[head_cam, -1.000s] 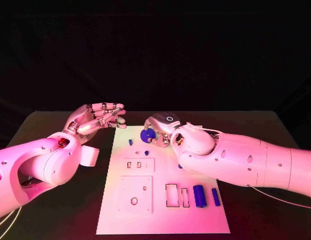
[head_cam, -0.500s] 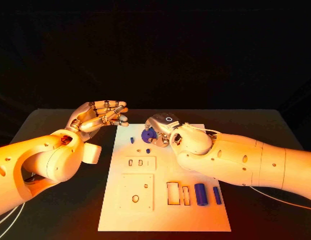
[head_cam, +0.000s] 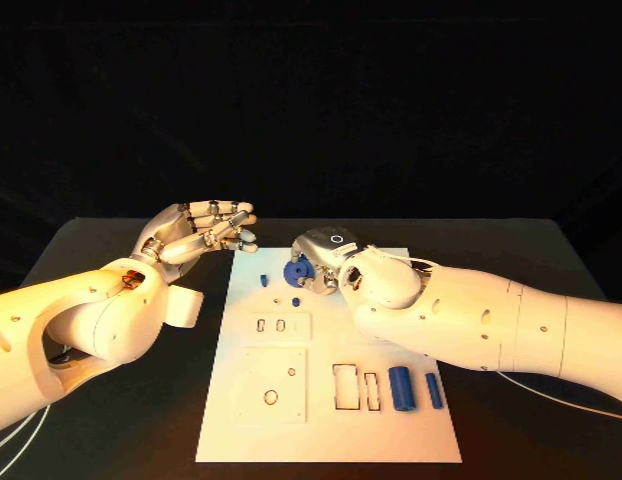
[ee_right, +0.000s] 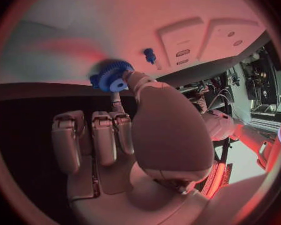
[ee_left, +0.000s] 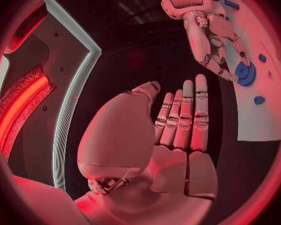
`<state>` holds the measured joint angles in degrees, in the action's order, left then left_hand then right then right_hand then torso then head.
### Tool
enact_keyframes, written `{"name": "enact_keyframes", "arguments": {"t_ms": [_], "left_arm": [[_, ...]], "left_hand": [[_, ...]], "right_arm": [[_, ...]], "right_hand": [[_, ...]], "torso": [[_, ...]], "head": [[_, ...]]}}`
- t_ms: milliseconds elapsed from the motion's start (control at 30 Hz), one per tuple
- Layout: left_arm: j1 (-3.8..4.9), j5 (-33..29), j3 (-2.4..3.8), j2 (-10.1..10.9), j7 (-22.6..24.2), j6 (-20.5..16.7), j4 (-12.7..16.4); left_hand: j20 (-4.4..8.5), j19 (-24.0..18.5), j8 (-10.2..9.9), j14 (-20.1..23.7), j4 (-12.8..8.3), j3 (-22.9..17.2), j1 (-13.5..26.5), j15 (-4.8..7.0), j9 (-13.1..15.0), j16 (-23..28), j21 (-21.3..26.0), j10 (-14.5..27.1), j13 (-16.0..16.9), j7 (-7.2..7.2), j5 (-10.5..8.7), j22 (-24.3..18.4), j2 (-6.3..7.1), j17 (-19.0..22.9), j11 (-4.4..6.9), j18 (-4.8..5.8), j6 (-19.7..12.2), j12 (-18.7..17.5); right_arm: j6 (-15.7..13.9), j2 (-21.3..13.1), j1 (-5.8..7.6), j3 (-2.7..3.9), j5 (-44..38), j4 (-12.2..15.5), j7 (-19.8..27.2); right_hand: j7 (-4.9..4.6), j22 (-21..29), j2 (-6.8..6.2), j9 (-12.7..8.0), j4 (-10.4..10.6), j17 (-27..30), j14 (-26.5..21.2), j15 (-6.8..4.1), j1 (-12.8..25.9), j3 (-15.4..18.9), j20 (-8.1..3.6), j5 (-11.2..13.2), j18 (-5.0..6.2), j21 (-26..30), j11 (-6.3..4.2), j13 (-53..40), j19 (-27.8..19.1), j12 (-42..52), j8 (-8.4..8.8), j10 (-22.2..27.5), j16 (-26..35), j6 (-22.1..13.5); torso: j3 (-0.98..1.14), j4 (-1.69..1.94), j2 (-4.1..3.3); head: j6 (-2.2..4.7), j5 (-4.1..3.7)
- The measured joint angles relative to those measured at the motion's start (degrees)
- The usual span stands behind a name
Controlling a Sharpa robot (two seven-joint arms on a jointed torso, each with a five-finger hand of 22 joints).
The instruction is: Assemble the parts on the task board
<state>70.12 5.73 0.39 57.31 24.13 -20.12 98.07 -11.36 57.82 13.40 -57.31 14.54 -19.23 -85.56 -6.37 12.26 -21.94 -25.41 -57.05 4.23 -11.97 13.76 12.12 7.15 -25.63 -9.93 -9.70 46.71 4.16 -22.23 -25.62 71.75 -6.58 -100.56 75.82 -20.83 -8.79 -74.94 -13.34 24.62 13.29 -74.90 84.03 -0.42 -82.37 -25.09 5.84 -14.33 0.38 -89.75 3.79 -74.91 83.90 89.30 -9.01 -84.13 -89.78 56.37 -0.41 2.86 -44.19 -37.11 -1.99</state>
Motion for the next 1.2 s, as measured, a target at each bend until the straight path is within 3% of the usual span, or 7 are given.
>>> {"name": "enact_keyframes", "arguments": {"t_ms": [333,400,500,600,667,800,1200], "left_arm": [[0.0,0.01,0.0,0.01,-0.01,0.0,0.0],[0.0,0.02,0.0,0.02,-0.01,0.0,-0.01],[0.0,0.02,0.0,0.02,-0.01,0.0,-0.01],[0.0,0.02,0.0,0.02,-0.02,0.0,-0.01],[0.0,0.03,0.0,0.03,-0.02,0.0,-0.02],[0.0,0.04,0.0,0.01,-0.03,0.0,-0.08],[0.0,0.07,0.0,-0.12,-0.15,-0.01,-0.29]], "left_hand": [[0.0,0.0,0.0,0.0,0.0,0.0,0.0,0.0,0.0,0.0,0.0,0.0,0.0,0.0,0.0,-0.01,0.0,-0.05,0.0,0.0,0.0,0.0],[0.0,0.0,0.0,0.0,0.0,0.0,0.0,0.0,0.04,0.0,0.0,0.0,0.0,0.0,0.0,-0.01,0.0,-0.04,0.0,0.0,0.0,0.0],[0.0,0.0,0.0,0.0,0.0,0.0,0.0,0.0,0.05,0.0,0.0,0.0,0.0,0.0,0.0,-0.01,0.0,-0.04,0.0,0.0,0.0,0.0],[0.21,-0.21,0.0,0.0,0.0,0.0,0.0,0.0,0.05,0.0,0.0,0.0,0.0,0.0,0.0,0.09,0.0,-0.11,0.0,0.01,0.0,0.0],[0.21,-0.21,0.0,0.0,0.0,0.0,0.0,0.0,0.04,0.0,0.0,0.0,0.0,0.0,0.0,0.1,0.0,-0.11,0.0,0.0,0.0,0.0],[0.21,-0.21,0.0,0.0,0.0,0.0,0.0,0.0,0.05,0.0,0.0,0.0,0.0,0.0,0.0,0.1,0.0,-0.11,0.0,0.0,0.0,0.0],[0.2,-0.21,0.0,0.2,0.16,-0.16,0.0,-0.2,0.04,0.0,-0.27,0.0,-0.05,0.0,0.0,0.19,0.0,-0.21,0.0,0.0,0.0,0.0]], "right_arm": [[0.09,0.34,-0.13,0.02,0.19,-0.77,0.02],[0.09,0.4,-0.14,0.02,0.32,-0.96,0.03],[0.17,0.47,-0.25,-0.09,0.69,-1.32,0.05],[0.56,0.49,-0.3,-0.12,1.21,-1.56,0.05],[0.9,0.49,-0.3,-0.12,1.6,-1.68,0.05],[1.64,0.37,-0.3,-0.12,2.46,-1.79,0.04],[2.94,-0.18,-0.22,-0.05,4.37,-1.97,0.15]], "right_hand": [[0.13,0.01,-0.53,0.01,0.0,-0.05,0.0,0.0,1.73,0.0,0.0,0.86,0.0,0.0,0.0,0.0,0.0,-0.17,-0.1,0.0,0.0,0.07],[0.38,0.01,-0.66,0.3,0.29,-0.05,0.0,0.0,2.3,0.3,0.0,1.72,0.0,0.0,0.0,0.0,0.0,-0.57,0.8,0.0,0.0,-0.61],[-0.29,0.01,-0.74,-0.35,1.72,-0.04,-0.11,0.35,4.65,1.72,0.0,2.22,0.0,0.0,0.22,0.0,0.0,-1.05,2.62,0.22,0.0,-3.1],[-0.53,0.01,-1.12,-0.74,2.98,-0.04,-0.09,0.54,5.77,3.05,0.24,1.9,0.0,0.0,0.42,0.0,0.21,-1.09,3.26,0.02,0.0,-3.69],[-0.87,0.01,-0.41,-0.74,3.3,-0.04,0.01,0.89,7.57,6.07,0.55,2.6,0.01,0.0,0.67,0.0,0.1,-1.49,3.79,0.15,0.0,-4.02],[-0.92,0.02,0.51,-0.75,3.44,-0.04,-0.01,1.04,8.78,8.77,0.55,3.03,0.0,0.0,0.78,0.01,0.1,-1.49,3.82,0.04,0.0,-4.08],[-0.42,0.02,1.52,-0.49,3.32,-0.03,-0.01,1.04,7.95,9.2,0.54,1.36,0.0,0.0,0.78,-0.04,0.1,-1.49,3.69,0.04,0.0,-2.94]], "torso": [[-0.03,0.02,0.0],[-0.04,0.0,0.0],[-0.03,-0.02,0.0],[-0.03,-0.02,0.0],[-0.03,-0.01,0.01],[-0.03,0.0,0.02],[-0.01,-0.1,0.04]], "head": [[-0.09,0.08],[-0.08,0.09],[-0.05,0.11],[-0.03,0.09],[-0.02,0.06],[0.01,0.05],[0.24,-0.04]]}}
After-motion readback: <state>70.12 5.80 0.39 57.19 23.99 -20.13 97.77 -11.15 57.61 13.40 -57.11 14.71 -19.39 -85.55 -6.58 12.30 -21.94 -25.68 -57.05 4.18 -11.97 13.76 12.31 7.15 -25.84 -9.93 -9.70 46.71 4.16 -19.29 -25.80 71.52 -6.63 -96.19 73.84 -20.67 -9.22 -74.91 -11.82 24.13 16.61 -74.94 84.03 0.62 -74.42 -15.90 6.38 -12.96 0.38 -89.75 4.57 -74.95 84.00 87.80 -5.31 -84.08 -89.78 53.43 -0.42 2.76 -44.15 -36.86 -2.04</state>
